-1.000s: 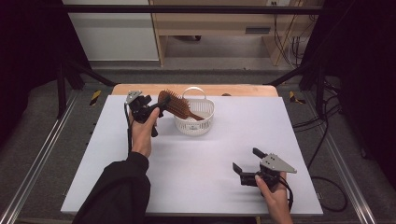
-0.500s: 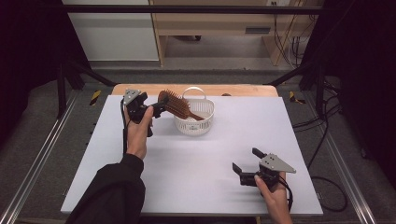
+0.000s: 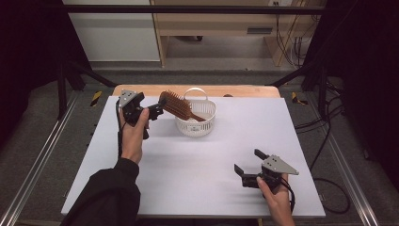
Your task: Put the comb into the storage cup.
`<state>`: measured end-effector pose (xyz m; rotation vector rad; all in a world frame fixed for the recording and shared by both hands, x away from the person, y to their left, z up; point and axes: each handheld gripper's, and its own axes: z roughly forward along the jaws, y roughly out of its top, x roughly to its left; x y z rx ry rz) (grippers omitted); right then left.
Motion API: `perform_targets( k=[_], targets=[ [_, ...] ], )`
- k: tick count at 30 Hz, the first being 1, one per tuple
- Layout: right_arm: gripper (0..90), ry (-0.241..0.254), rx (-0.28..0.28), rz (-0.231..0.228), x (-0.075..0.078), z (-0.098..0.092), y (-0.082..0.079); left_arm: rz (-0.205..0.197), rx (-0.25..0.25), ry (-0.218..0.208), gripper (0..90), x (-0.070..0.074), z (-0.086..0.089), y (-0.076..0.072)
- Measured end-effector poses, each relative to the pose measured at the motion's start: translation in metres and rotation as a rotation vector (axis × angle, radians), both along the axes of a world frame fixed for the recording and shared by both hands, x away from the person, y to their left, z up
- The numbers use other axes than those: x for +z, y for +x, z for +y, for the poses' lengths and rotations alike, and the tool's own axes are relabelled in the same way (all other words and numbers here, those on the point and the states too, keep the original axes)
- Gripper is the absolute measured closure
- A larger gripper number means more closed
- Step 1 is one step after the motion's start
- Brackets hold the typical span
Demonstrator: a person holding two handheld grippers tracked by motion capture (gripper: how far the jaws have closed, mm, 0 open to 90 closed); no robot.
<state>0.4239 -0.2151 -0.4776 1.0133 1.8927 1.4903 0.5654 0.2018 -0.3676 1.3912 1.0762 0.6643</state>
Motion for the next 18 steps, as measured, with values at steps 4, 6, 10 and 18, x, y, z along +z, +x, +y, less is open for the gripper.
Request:
perform_targets(
  k=[4, 6, 10, 18],
  targets=[
    [2.3, 0.0, 0.001, 0.0, 0.0, 0.0, 0.0, -0.008, -0.004, 0.014, 2.2, 0.0, 0.001, -0.004],
    [2.3, 0.0, 0.001, 0.0, 0.0, 0.0, 0.0, -0.01, -0.006, 0.016, 2.2, 0.0, 0.002, -0.006],
    [2.3, -0.001, 0.001, 0.0, 0.0, 0.0, 0.0, -0.016, -0.01, 0.019, 2.2, -0.002, 0.006, -0.01],
    [2.3, -0.002, 0.002, -0.001, 0.0, 0.0, 0.0, -0.023, -0.003, 0.028, 2.2, -0.004, 0.015, -0.018]
  ],
)
